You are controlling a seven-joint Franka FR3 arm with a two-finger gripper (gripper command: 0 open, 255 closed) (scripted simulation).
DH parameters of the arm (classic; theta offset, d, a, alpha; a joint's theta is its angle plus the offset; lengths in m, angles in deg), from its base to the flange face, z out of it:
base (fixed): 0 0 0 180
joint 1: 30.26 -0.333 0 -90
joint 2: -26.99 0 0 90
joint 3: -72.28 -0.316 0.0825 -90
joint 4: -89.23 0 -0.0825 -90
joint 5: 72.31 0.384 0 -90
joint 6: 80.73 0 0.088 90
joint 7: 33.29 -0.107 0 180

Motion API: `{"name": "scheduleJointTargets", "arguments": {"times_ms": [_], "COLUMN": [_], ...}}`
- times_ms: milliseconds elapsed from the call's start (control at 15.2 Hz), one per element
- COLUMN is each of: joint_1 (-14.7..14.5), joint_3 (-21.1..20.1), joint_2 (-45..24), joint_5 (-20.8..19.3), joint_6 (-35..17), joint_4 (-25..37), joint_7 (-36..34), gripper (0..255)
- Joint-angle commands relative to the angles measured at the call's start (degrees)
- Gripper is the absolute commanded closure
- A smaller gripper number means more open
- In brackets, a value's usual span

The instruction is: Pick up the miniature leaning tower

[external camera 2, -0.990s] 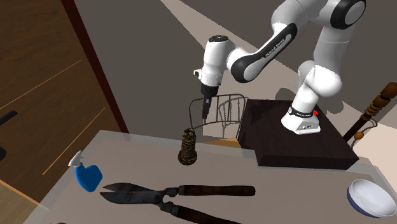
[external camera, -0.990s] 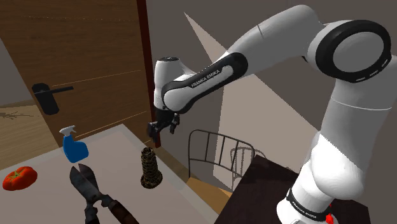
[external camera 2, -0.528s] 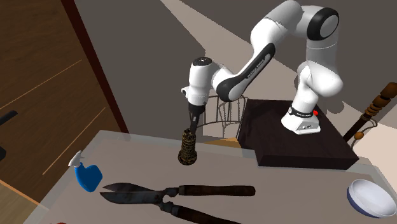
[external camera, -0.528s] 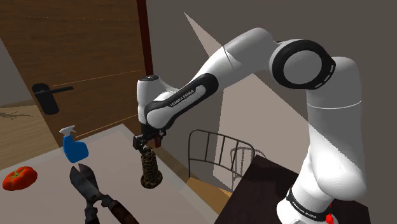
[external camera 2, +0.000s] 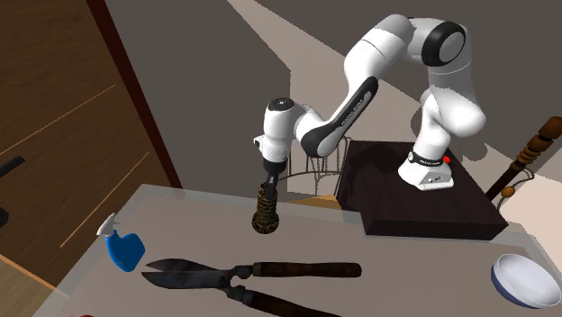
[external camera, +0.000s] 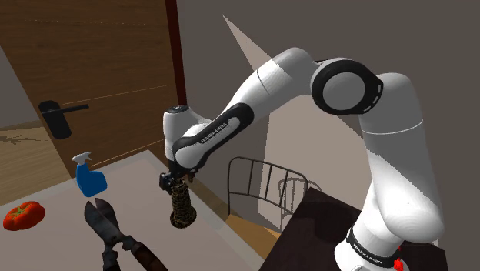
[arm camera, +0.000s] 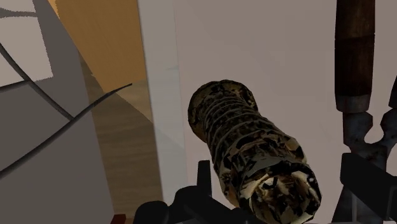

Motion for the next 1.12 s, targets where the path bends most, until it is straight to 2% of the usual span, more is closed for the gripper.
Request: {"name": "scheduleJointTargets", "arguments": {"times_ms": [0, 66, 132, 726, 1056], "joint_1": [-0.1, -0.1, -0.1, -0.1, 0.2], "joint_3": [0.1, 0.1, 0.2, 0.1, -0.3], "joint_2": [-0.8, -0.8, -0.7, -0.8, 1.6], "joint_5": [-0.2, -0.2, -0.2, -0.2, 0.5], "joint_6": [-0.9, -0.9, -1.0, -0.9, 2.0], "joint_4": [-0.1, -0.1, -0.3, -0.1, 0.4], "joint_7": [-0.2, -0.2, -0.1, -0.2, 0.3], "gripper": [0, 0, 255, 255, 255]}}
